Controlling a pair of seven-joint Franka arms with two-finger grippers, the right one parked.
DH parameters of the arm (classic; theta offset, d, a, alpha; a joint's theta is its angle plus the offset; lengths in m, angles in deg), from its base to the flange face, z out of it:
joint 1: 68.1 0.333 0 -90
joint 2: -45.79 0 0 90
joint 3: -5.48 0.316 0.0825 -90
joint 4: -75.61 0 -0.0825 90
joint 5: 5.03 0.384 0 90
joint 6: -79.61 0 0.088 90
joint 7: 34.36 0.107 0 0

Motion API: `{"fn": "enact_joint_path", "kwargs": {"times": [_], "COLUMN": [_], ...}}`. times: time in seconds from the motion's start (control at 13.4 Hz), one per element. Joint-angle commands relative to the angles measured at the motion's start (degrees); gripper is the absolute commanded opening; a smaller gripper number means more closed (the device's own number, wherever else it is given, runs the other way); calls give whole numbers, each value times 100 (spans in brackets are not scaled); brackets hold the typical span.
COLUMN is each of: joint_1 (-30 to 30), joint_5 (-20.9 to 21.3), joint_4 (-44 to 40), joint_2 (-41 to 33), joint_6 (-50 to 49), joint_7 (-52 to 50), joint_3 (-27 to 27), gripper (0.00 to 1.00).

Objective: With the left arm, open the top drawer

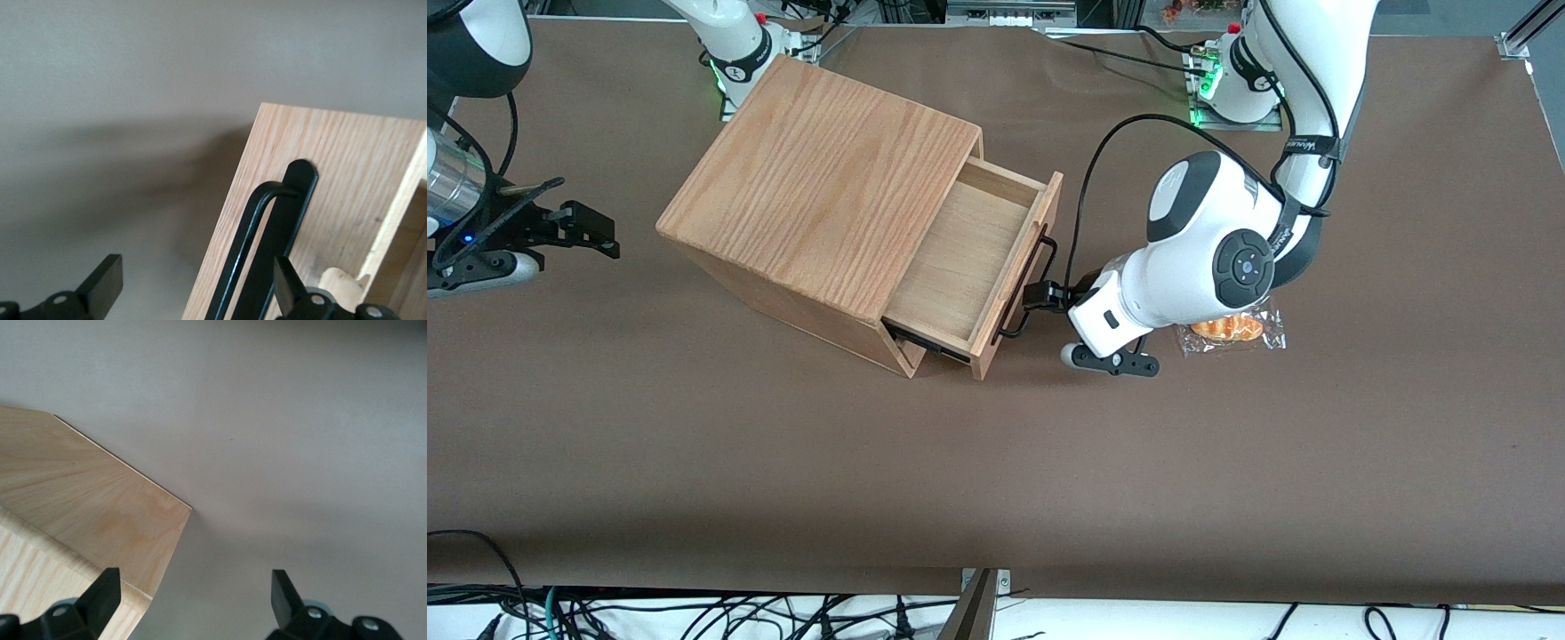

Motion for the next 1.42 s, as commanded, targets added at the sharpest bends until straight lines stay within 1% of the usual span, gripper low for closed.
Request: {"fn": "enact_joint_path", "kwargs": {"times": [0.0, 0.15, 0.3, 0.52, 0.6, 0.9, 0.97, 1.04, 1.19, 1.27, 1.34], "joint_1": [459, 855, 1259, 1699, 1848, 2464, 2509, 2527, 2518, 2518, 2535], "joint_5": [28, 150, 754, 1423, 1547, 1627, 1854, 2204, 2689, 2848, 2867], "joint_4": [-191, -165, -156, -86, -77, -25, 193, 535, 1342, 1712, 1977], "joint_2": [-7, -165, -210, -210, -210, -394, -594, -857, -1612, -2042, -2421], "joint_6": [-463, -517, -683, -711, -719, -930, -922, -878, -756, -703, -719], "joint_7": [-126, -117, -82, -11, -3, 1365, 1934, 2392, 2608, 2617, 2643], "joint_3": [-20, 33, 33, 24, 24, 24, 59, 68, 77, 77, 77], "gripper": [100, 100, 100, 100, 100, 100, 100, 100, 100, 100, 100]}}
